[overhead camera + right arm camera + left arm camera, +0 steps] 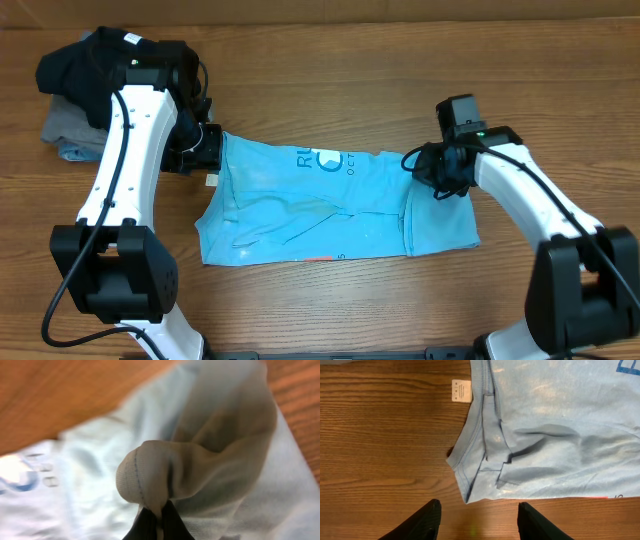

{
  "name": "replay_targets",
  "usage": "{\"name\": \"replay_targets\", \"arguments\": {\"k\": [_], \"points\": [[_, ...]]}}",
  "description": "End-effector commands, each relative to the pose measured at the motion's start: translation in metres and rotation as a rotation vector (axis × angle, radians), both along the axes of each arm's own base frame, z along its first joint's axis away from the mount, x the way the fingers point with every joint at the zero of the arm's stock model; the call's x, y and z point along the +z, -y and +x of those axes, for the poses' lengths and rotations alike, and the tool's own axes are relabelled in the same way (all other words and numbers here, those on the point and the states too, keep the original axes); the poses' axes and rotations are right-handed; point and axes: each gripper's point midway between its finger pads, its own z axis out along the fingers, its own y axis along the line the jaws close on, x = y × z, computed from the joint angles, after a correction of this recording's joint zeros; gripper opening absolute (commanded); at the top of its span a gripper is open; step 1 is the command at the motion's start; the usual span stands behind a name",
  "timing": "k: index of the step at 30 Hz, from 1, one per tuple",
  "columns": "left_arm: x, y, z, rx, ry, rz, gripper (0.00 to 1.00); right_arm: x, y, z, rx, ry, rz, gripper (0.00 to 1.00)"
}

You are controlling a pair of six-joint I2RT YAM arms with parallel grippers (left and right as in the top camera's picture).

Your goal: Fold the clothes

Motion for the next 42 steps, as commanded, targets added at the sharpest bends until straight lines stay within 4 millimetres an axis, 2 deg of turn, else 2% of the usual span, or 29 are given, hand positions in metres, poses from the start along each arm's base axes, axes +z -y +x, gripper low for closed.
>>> {"name": "replay_targets", "arguments": {"k": [1,4,6,11,15,18,21,25,29,34,39,42], "points": [[0.013,0.003,0.006,-0.024,0.052,-0.014,0.52,0.032,-0.017,0.015,0.027,0.099,0.075,0.04],[0.013,0.003,0.006,-0.024,0.052,-0.014,0.52,0.031,-0.020,0.022,0.031,0.123,0.076,0.07],[0.013,0.003,0.005,-0.024,0.049,-0.014,0.52,0.028,-0.019,0.028,0.023,0.139,0.065,0.24],[0.013,0.002,0.001,-0.028,0.032,-0.013,0.52,0.019,0.000,0.031,-0.008,0.126,0.007,0.29],[0.013,0.002,-0.001,-0.032,0.024,-0.013,0.51,0.013,0.016,0.012,0.101,0.058,-0.044,0.31],[0.013,0.002,-0.001,-0.032,0.025,-0.013,0.52,0.006,0.030,-0.013,0.152,-0.046,-0.071,0.35],[0.013,0.002,0.000,-0.032,0.028,-0.013,0.52,0.001,0.056,-0.045,0.092,-0.190,-0.122,0.38],[0.013,0.002,0.003,-0.032,0.040,-0.014,0.52,-0.004,0.075,-0.067,0.029,-0.284,-0.123,0.42],[0.013,0.002,0.003,-0.032,0.040,-0.014,0.52,-0.020,0.063,-0.094,0.081,-0.358,-0.001,0.42],[0.013,0.003,0.005,-0.031,0.048,-0.014,0.53,-0.039,0.060,-0.113,0.020,-0.411,0.023,0.43],[0.013,0.003,0.005,-0.032,0.048,-0.014,0.53,-0.049,0.059,-0.118,0.014,-0.412,0.025,0.51],[0.013,0.003,0.004,-0.032,0.047,-0.014,0.53,-0.050,0.062,-0.118,0.009,-0.411,0.011,0.51]]}}
